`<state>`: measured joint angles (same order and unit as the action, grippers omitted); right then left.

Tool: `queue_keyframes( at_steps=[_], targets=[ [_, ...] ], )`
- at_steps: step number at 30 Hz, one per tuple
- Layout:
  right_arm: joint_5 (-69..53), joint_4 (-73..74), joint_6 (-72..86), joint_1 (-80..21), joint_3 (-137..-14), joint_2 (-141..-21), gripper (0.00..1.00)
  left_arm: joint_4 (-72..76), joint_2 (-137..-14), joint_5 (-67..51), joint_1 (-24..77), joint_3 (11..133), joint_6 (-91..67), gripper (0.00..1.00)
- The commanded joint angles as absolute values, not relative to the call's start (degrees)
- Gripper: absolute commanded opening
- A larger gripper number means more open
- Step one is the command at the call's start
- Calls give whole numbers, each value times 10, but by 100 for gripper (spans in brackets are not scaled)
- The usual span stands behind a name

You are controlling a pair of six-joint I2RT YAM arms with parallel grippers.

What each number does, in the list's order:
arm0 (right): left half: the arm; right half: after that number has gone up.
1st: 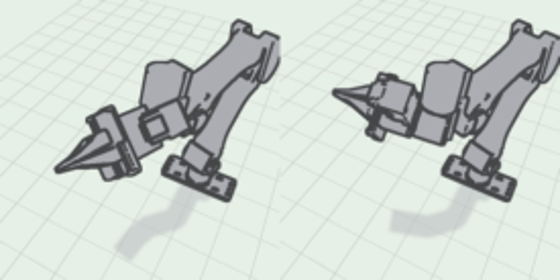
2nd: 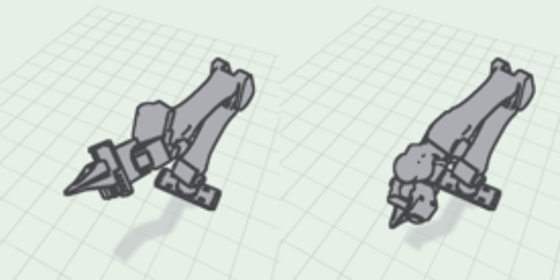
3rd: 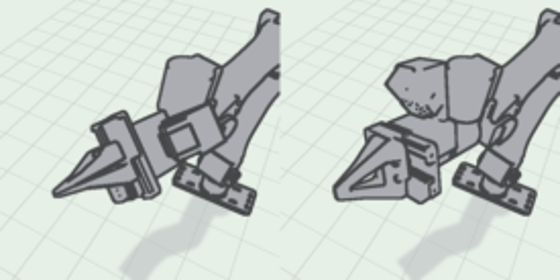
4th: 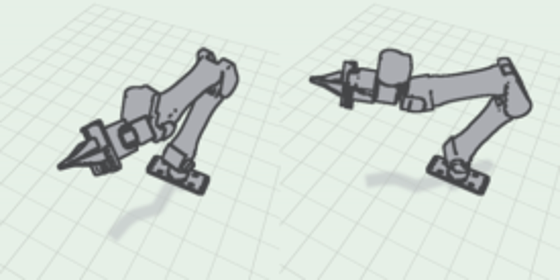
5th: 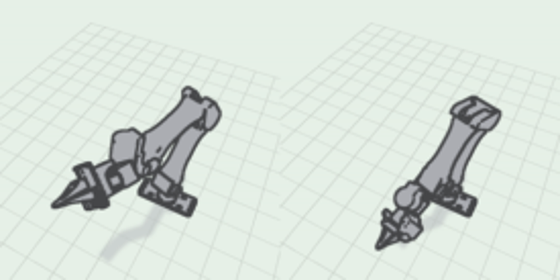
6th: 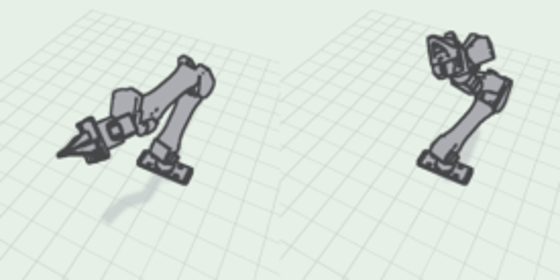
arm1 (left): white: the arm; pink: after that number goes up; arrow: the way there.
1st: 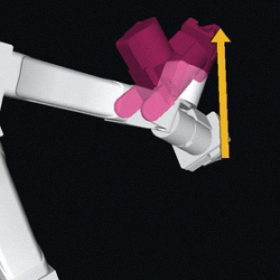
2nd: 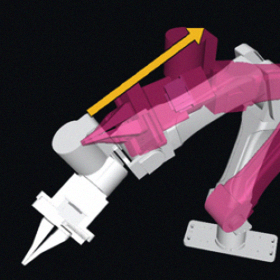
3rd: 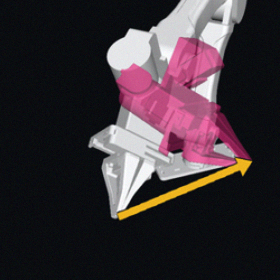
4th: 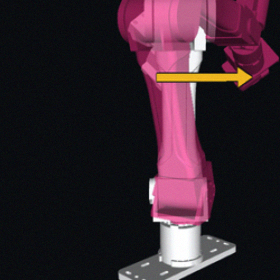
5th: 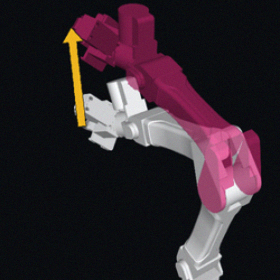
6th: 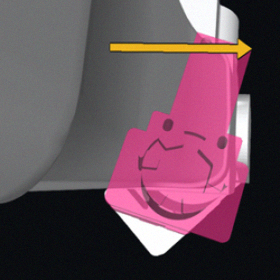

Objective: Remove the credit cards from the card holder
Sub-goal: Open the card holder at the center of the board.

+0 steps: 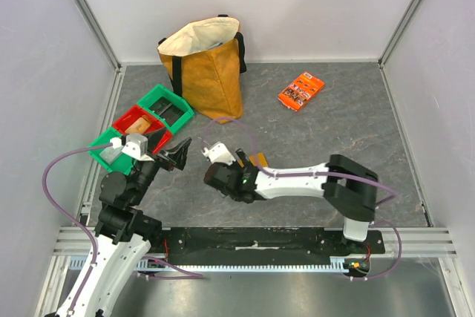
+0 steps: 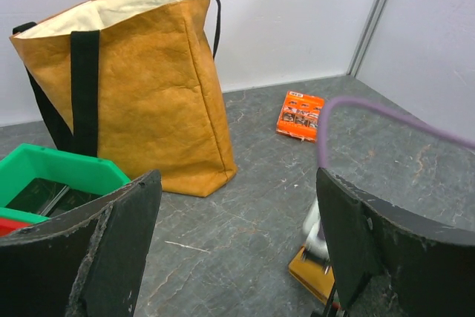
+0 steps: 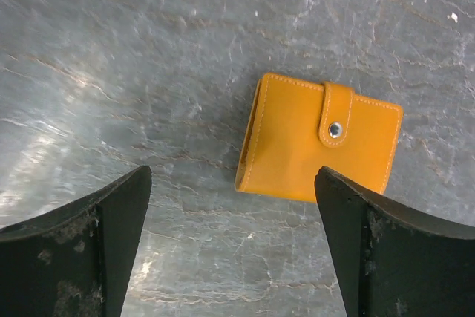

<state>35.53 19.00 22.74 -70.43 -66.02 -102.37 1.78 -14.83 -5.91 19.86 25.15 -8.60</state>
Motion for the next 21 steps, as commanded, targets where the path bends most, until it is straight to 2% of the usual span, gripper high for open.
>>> queue_keyframes(
  at_steps=[1,12,21],
  targets=[
    [490,275,238,-722,-702,-1072,98,18,-143,-42,200,273,-69,90],
    [537,306,279,-701,-612,-1035,98,19,-145,-42,201,273,-69,90],
    [522,294,296,-650,-528,-920,98,20,-162,-52,201,273,-72,90]
  ],
)
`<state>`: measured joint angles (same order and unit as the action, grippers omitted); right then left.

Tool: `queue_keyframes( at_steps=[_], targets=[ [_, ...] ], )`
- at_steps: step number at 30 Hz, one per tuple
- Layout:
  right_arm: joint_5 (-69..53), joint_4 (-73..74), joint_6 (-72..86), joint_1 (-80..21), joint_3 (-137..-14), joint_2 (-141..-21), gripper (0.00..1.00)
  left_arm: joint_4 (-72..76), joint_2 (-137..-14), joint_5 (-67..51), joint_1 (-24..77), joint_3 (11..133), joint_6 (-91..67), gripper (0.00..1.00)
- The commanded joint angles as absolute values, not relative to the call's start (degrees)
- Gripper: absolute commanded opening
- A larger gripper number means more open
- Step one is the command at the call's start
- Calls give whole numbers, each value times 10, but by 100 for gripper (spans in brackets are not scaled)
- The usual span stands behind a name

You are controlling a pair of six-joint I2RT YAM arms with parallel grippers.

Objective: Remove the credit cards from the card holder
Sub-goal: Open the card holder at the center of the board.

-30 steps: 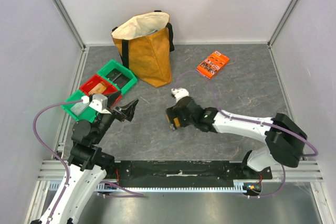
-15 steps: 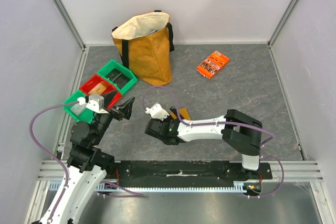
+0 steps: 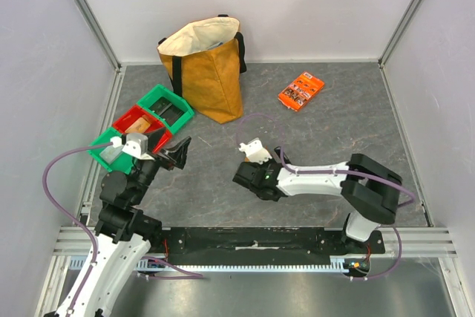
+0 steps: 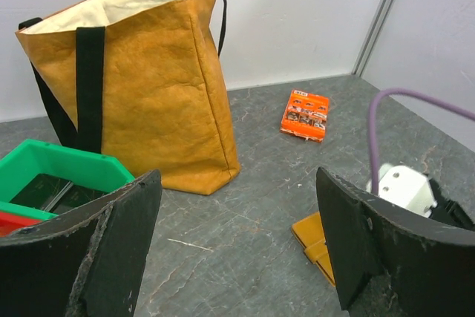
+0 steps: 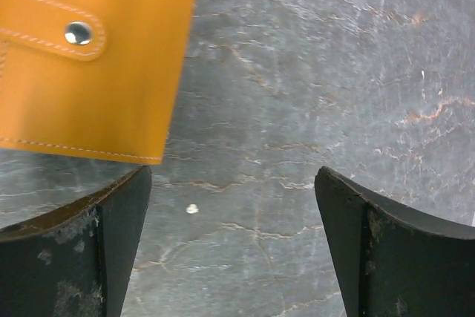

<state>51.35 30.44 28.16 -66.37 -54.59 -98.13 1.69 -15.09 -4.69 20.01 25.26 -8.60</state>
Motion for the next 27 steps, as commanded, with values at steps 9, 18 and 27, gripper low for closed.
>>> queue_keyframes(
  at_steps=[9,18,27],
  targets=[
    [244,169,258,-528,-442,-753,98,-42,-309,-57,200,342,-148,90],
    [-85,9,316,-324,-366,-733,90,-155,-534,-76,206,439,-279,90],
    [-182,-80,357,-281,-362,-848,77,-234,-697,-44,277,511,-321,91]
  ],
)
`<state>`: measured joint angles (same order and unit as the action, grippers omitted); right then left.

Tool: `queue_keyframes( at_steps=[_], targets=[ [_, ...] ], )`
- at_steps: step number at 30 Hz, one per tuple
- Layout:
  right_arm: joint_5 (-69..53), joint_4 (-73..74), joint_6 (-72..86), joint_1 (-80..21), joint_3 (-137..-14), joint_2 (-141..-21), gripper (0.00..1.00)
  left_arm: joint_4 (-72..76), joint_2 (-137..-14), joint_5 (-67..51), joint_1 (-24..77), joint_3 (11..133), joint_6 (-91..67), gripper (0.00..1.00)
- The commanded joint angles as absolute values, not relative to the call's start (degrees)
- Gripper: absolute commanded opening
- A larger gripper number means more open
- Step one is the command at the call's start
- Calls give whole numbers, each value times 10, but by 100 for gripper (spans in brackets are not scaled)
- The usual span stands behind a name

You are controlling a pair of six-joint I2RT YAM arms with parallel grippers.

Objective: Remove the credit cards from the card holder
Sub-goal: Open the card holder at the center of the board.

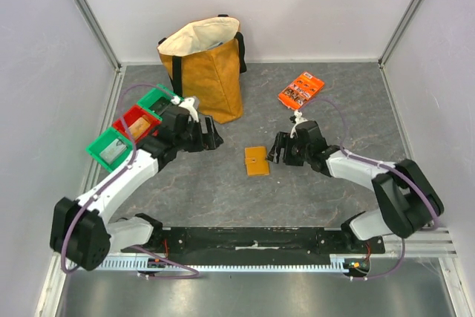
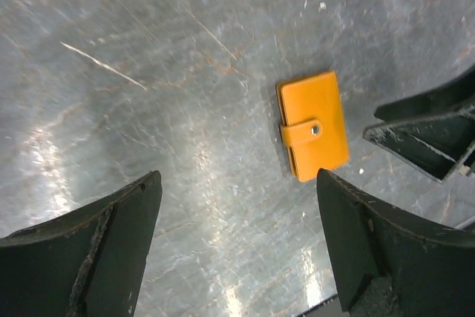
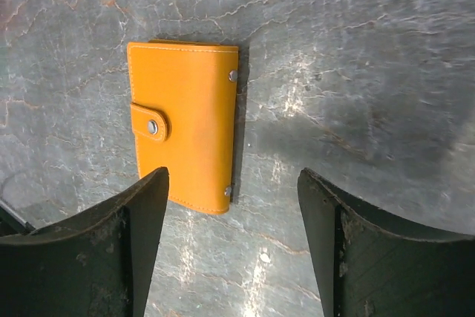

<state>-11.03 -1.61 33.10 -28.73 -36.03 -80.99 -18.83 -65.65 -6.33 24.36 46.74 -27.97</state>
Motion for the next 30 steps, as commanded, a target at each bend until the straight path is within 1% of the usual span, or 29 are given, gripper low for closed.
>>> queue_keyframes(
  at_steps=[1,4,8,10,13,15,18,22,25,27,30],
  targets=[
    [-190,-90,361,-281,-362,-862,76,-241,-715,-41,285,518,-323,90],
    [-207,-112,371,-281,-360,-895,73,-243,-760,-35,306,527,-351,89],
    [-199,-113,368,-281,-362,-925,68,-236,-802,-24,337,535,-379,84],
    [-205,-111,363,-281,-366,-942,66,-231,-823,-23,354,541,-384,84],
    [-204,-107,363,-282,-369,-961,59,-224,-857,-24,374,550,-389,84],
    [-197,-108,363,-281,-365,-969,52,-216,-877,-26,384,554,-394,84],
    [-194,-116,365,-282,-363,-989,47,-203,-900,-24,395,558,-398,84],
    [-192,-135,373,-282,-359,-1011,32,-200,-924,-26,405,569,-398,84],
    [-192,-144,378,-281,-354,-1013,16,-203,-926,-15,413,575,-399,84],
    [-192,-146,381,-281,-349,-1004,8,-211,-925,-2,419,581,-402,84],
    [-183,-149,385,-282,-339,-987,0,-220,-929,39,435,591,-405,84]
  ],
)
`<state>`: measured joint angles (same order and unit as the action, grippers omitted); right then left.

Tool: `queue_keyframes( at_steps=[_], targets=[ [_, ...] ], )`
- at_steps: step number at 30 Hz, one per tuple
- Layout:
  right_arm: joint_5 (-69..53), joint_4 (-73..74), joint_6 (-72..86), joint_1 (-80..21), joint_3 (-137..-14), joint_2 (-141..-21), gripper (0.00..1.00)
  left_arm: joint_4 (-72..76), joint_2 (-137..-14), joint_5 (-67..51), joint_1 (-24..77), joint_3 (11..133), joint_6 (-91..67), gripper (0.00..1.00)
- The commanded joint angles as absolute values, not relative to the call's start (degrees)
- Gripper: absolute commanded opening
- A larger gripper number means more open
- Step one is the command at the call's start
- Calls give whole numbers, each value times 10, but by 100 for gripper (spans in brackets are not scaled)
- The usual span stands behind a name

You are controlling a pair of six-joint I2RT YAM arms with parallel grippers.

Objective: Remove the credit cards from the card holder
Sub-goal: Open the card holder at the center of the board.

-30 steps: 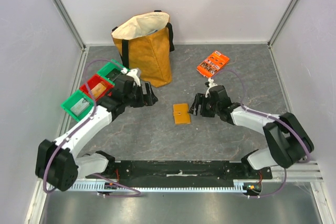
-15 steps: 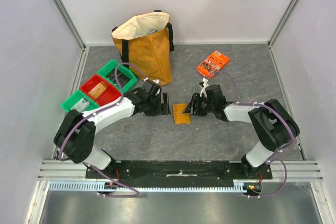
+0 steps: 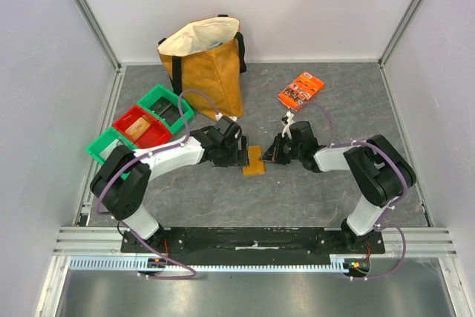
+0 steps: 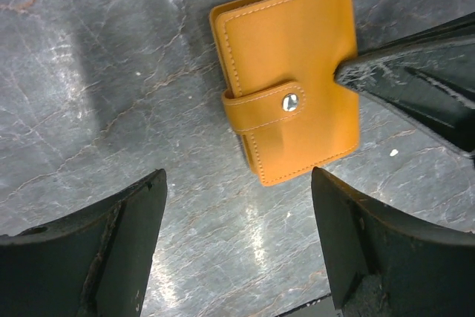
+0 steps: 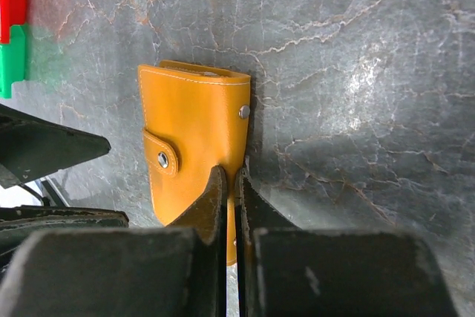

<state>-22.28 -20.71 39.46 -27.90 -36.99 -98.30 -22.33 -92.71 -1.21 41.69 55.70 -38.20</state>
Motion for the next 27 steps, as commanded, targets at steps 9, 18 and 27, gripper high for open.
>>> queue_keyframes(
  at_steps=[9,18,27],
  targets=[
    [-127,-148,393,-294,-311,-935,0,-238,-983,106,462,652,-415,84],
    [-68,-124,389,-321,-315,-912,0,-265,-1039,165,498,710,-410,69],
    [-49,-122,388,-337,-316,-913,0,-275,-1065,178,520,714,-406,56]
  ],
)
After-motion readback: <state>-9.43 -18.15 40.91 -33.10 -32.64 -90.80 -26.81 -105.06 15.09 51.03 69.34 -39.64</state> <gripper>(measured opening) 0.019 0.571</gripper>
